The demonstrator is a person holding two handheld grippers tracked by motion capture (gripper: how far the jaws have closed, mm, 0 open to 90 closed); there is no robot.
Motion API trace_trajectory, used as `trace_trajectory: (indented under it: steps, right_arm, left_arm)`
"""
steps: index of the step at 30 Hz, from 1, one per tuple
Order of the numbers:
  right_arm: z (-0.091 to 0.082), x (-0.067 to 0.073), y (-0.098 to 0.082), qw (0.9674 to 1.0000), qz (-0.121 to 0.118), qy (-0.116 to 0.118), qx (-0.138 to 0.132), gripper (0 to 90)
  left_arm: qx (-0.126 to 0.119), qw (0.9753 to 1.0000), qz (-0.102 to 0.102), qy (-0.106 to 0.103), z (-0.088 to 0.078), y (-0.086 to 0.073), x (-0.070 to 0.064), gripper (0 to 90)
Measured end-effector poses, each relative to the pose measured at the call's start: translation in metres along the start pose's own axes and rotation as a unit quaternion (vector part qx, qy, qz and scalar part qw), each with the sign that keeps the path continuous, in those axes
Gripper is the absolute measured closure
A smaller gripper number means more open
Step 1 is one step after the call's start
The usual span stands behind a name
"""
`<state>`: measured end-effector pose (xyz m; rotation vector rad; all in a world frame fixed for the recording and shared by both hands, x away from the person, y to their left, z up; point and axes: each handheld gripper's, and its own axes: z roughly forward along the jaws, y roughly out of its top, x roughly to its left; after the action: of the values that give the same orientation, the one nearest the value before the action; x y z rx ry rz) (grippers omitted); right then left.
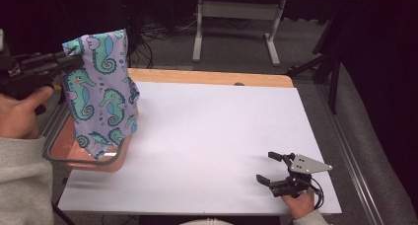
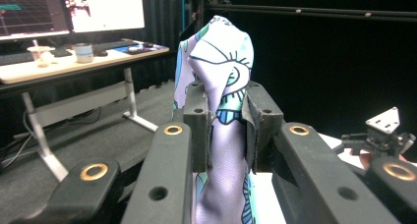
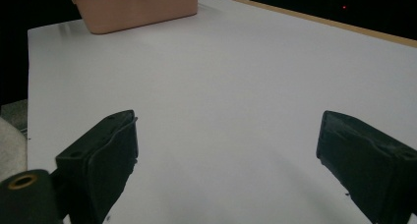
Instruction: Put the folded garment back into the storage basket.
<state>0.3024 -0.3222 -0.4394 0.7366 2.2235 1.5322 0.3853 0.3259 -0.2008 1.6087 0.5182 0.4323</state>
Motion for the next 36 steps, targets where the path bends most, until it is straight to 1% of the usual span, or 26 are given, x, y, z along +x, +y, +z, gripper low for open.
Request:
trace_trajectory:
  steps: [1, 7, 11, 19, 21, 24, 30, 32, 33, 35, 36]
  right_arm:
    - [0.0, 0.0, 0.0, 1.0, 0.0, -0.001, 0.001, 8.9]
    - [0.001, 0.0, 0.0, 1.0, 0.001, 0.001, 0.0, 8.9]
    - [0.001, 0.0, 0.0, 1.0, 0.001, 0.001, 0.001, 8.9]
    - [0.001, 0.0, 0.0, 1.0, 0.0, 0.002, 0.002, 8.9]
    - [0.002, 0.0, 0.0, 1.0, 0.0, 0.002, 0.001, 8.9]
    - [0.001, 0.0, 0.0, 1.0, 0.0, 0.002, 0.002, 8.9]
    - [0.002, 0.0, 0.0, 1.0, -0.001, 0.002, 0.003, 8.9]
    - [0.002, 0.0, 0.0, 1.0, -0.001, 0.002, 0.003, 8.9]
    - [0.002, 0.001, 0.0, 1.0, -0.002, 0.003, 0.004, 8.9]
    - [0.002, 0.001, 0.0, 1.0, -0.001, 0.003, 0.003, 8.9]
    - [0.002, 0.001, 0.0, 1.0, -0.001, 0.003, 0.003, 8.9]
  left_arm:
    - [0.003, 1.0, 0.001, 0.005, -0.003, 0.0, 0.002, 75.3]
    - [0.004, 0.9999, -0.003, 0.014, -0.009, -0.002, 0.005, 75.2]
    - [0.014, 0.9996, -0.002, 0.025, -0.013, -0.001, 0.007, 75.3]
    - [0.019, 0.9993, 0.005, 0.032, -0.018, 0.0, 0.007, 75.2]
    - [0.023, 0.9992, 0.006, 0.033, -0.02, -0.001, 0.007, 75.2]
    - [0.021, 0.9992, 0.003, 0.035, -0.023, -0.002, 0.008, 75.2]
    - [0.031, 0.9987, 0.002, 0.04, -0.026, -0.003, 0.009, 75.2]
    - [0.034, 0.9987, 0.005, 0.038, -0.026, -0.004, 0.009, 75.2]
    - [0.034, 0.9987, 0.001, 0.037, -0.026, -0.005, 0.008, 75.2]
    - [0.036, 0.9987, 0.003, 0.035, -0.026, -0.006, 0.008, 75.2]
    - [0.038, 0.9988, 0.0, 0.032, -0.025, -0.007, 0.008, 75.2]
